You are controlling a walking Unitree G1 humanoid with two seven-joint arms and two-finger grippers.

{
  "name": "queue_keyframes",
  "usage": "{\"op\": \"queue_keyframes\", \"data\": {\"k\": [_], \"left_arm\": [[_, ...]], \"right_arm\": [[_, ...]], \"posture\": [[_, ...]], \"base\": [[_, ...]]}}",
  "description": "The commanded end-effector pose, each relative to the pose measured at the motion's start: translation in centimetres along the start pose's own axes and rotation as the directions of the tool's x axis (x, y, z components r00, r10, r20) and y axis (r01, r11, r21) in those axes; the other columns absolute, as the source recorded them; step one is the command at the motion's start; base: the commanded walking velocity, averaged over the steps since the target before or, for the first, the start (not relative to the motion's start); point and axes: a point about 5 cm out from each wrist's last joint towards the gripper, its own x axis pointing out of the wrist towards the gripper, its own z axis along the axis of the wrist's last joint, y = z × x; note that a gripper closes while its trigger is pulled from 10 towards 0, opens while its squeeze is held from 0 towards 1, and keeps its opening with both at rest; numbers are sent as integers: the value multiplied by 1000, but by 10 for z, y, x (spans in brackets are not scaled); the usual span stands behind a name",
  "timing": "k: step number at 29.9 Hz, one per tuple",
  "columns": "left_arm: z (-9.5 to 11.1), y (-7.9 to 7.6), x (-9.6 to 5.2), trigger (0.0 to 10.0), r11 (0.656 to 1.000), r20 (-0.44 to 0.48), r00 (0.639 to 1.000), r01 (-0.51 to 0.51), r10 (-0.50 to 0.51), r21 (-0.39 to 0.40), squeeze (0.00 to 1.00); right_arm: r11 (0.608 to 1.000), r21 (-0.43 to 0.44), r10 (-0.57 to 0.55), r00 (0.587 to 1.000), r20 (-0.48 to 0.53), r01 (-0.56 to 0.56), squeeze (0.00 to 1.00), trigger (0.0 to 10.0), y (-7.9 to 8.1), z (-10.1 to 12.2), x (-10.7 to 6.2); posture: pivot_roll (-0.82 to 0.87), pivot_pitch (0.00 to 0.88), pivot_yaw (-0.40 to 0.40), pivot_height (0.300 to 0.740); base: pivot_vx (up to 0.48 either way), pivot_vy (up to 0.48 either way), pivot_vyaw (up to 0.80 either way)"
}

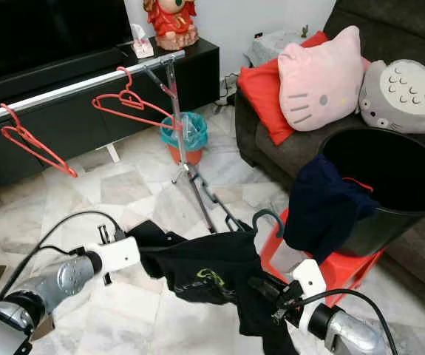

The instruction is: Hang hanger

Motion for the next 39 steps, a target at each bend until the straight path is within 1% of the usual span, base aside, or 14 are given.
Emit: {"op": "queue_keyframes", "data": {"k": [1,8,9,11,14,18,19,20,21,24,26,29,32,39], "left_arm": [[-4,-4,-2,10000,997,-15,1000,-22,21,-70,0],[5,-12,4,10000,971,3,999,-47,49,-234,0],[7,-15,5,10000,961,5,999,-43,46,-274,0],[9,-21,7,10000,928,-8,999,-50,50,-370,0],[15,-30,11,10000,885,-1,1000,-25,28,-465,0],[20,-38,13,10000,854,9,1000,-1,6,-520,0],[23,-40,14,10000,837,16,1000,6,3,-547,0],[24,-41,15,10000,830,18,1000,10,0,-557,0],[26,-43,16,10000,817,21,1000,12,0,-576,0],[30,-44,17,10000,788,37,999,22,2,-615,0],[34,-43,19,10000,797,61,998,42,-7,-602,0],[38,-42,20,10000,793,80,997,50,-2,-607,0],[38,-41,20,10000,789,83,997,52,-2,-612,0],[38,-42,20,10000,775,77,997,44,5,-631,0]], "right_arm": [[999,17,-30,1000,-3,30,0,0,2,-7,6],[983,108,-154,987,32,150,0,0,1,-14,19],[972,138,-201,978,53,192,98,0,-1,-15,22],[961,171,-231,970,71,216,129,0,-1,-17,26],[956,182,-250,964,85,232,118,0,2,-19,31],[938,211,-295,952,76,274,35,39,1,-24,36],[934,211,-306,951,52,289,0,6824,2,-28,39],[933,214,-304,951,46,288,0,6824,3,-29,41],[936,215,-292,955,39,278,0,10000,6,-31,44],[950,206,-246,969,30,235,0,10000,14,-33,51],[976,201,-77,997,-27,81,0,10000,28,-40,56],[989,149,14,993,-118,4,0,10000,39,-53,53],[986,139,-73,987,-145,93,0,10000,31,-60,52],[981,136,-120,981,-150,141,0,10000,29,-64,52]], "posture": [[-94,45,63,740],[-97,44,62,740],[-95,43,61,740],[-92,42,60,740],[-95,42,59,740],[-101,43,60,740],[-94,43,60,740],[-94,43,60,740],[-95,44,59,740],[-95,46,58,740],[-89,47,59,740],[-96,47,59,740],[-96,48,58,740],[-94,46,60,740]], "base": [[0,0,0],[0,0,0],[0,0,0],[0,0,0],[0,0,0],[0,0,0],[0,0,0],[0,0,0],[0,0,0],[0,0,0],[0,0,0],[0,0,0],[0,0,0],[0,0,0]]}}
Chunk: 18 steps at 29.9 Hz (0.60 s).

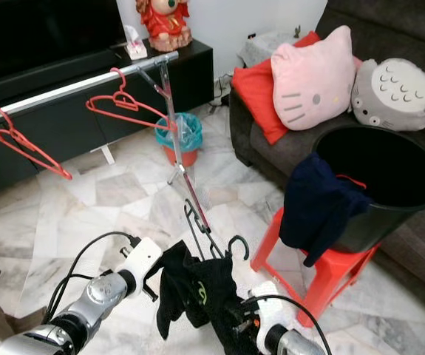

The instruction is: Hang hanger

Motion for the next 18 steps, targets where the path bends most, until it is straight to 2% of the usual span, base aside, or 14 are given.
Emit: {"op": "queue_keyframes", "data": {"k": [1,5,18], "left_arm": [[-3,1,-2,10000,1000,-8,1000,-9,9,-18,0],[-4,4,-3,10000,1000,-9,1000,-16,16,-25,0],[-6,7,-5,10000,999,-16,999,-30,29,-32,0]], "right_arm": [[1000,5,-25,999,34,25,0,10000,0,4,3],[997,-4,-71,996,56,71,0,10000,-3,6,4],[996,-29,-84,995,55,85,0,10000,-9,10,6]], "posture": [[-93,46,60,740],[-92,46,61,740],[-93,33,62,740]], "base": [[0,0,0],[0,0,0],[0,0,-800]]}}
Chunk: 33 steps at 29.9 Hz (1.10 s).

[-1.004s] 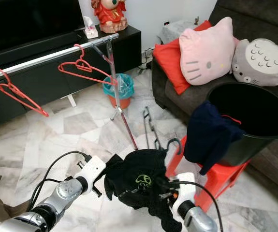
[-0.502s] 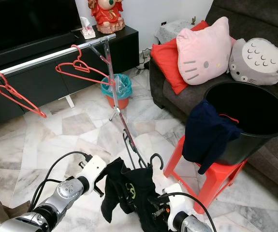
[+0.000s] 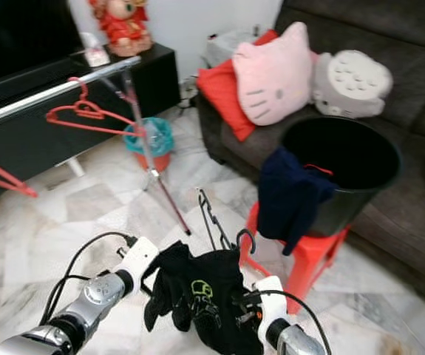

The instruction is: Hang hanger

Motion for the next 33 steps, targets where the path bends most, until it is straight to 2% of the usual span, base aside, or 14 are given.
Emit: {"op": "queue_keyframes", "data": {"k": [1,16,20,33], "left_arm": [[-3,3,-2,10000,1000,-8,1000,-13,13,-15,0],[-8,16,-7,10000,998,-33,999,-44,43,-39,0],[-6,16,-7,10000,999,-24,999,-42,41,-9,0],[-5,21,-8,10000,999,-26,998,-50,50,-6,0]], "right_arm": [[1000,-19,10,1000,15,-9,0,10000,1,5,3],[1000,-30,8,1000,16,-8,0,10000,0,5,4],[1000,-29,3,1000,14,-3,0,10000,0,4,4],[999,-41,-4,1000,23,5,0,10000,-1,7,5]], "posture": [[-93,32,62,740],[-88,16,70,740],[-88,16,73,740],[-87,36,81,740]], "base": [[0,0,-800],[0,52,-800],[0,67,-800],[0,0,-800]]}}
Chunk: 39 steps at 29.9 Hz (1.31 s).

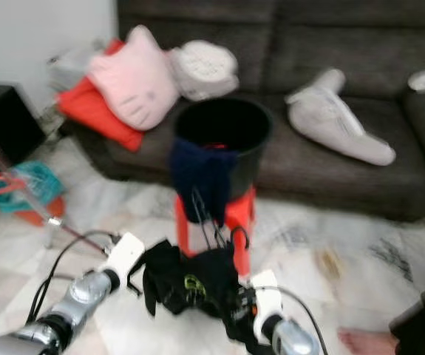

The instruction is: Hang hanger

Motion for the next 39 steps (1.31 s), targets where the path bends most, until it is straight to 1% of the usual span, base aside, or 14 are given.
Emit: {"op": "queue_keyframes", "data": {"k": [1,4,7,15,17,19,20,22,25,29,36,37,38,39], "left_arm": [[-11,10,-7,10000,1000,-39,999,-18,19,15,0],[-10,10,-7,10000,1000,-39,999,-19,20,19,0],[-10,11,-7,10000,1000,-39,999,-19,20,23,0],[-11,15,-10,10000,999,-44,999,-12,15,53,0],[-13,17,-12,10000,995,-48,999,18,-13,98,0],[-13,19,-14,10000,993,-42,999,26,-22,116,0],[-13,23,-16,10000,992,-28,999,21,-17,127,0],[-12,25,-17,10000,992,-22,1000,17,-14,127,0],[-12,33,-22,10000,991,0,1000,-5,5,134,0],[-12,40,-29,10000,991,53,999,-14,7,134,0],[-2,53,-33,10000,987,140,985,-118,102,106,0],[-1,55,-34,10000,986,152,981,-135,119,96,0],[3,63,-35,10000,979,187,964,-200,188,46,0],[3,63,-35,10000,979,187,964,-200,188,46,0]], "right_arm": [[1000,-14,13,999,40,-13,0,10000,4,9,6],[1000,-10,15,999,44,-15,0,10000,5,10,7],[1000,-20,21,998,57,-20,0,10000,5,12,7],[995,-97,-27,999,22,29,0,10000,1,6,3],[977,-158,-149,988,-42,141,0,10000,-13,0,-3],[968,-158,-206,976,-71,193,0,10000,-20,-1,-5],[954,-159,-272,957,-97,255,0,10000,-28,-2,-6],[949,-161,-288,952,-99,270,0,10000,-29,-2,-7],[923,-166,-366,924,-107,346,0,10000,-40,-2,-13],[891,-213,-435,889,-141,402,0,10000,-51,-5,-20],[882,-219,-453,879,-153,416,0,10000,-53,-8,-23],[883,-219,-451,880,-149,415,0,10000,-53,-7,-23],[881,-221,-452,881,-141,417,0,10000,-53,-6,-23],[881,-221,-452,881,-141,417,0,10000,-53,-6,-23]], "posture": [[-87,36,81,740],[-87,36,82,740],[-84,41,83,740],[-84,49,92,740],[-83,53,97,740],[-82,53,98,740],[-81,53,100,740],[-81,53,100,740],[-81,53,100,740],[-72,55,104,740],[-70,55,103,740],[-70,55,103,740],[-73,57,103,740],[-73,57,103,740]], "base": [[0,0,-800],[0,0,-800],[0,0,0],[0,0,0],[0,0,0],[0,0,0],[0,0,0],[0,0,0],[0,0,0],[0,0,0],[0,0,0],[0,0,0],[0,0,0],[0,0,0]]}}
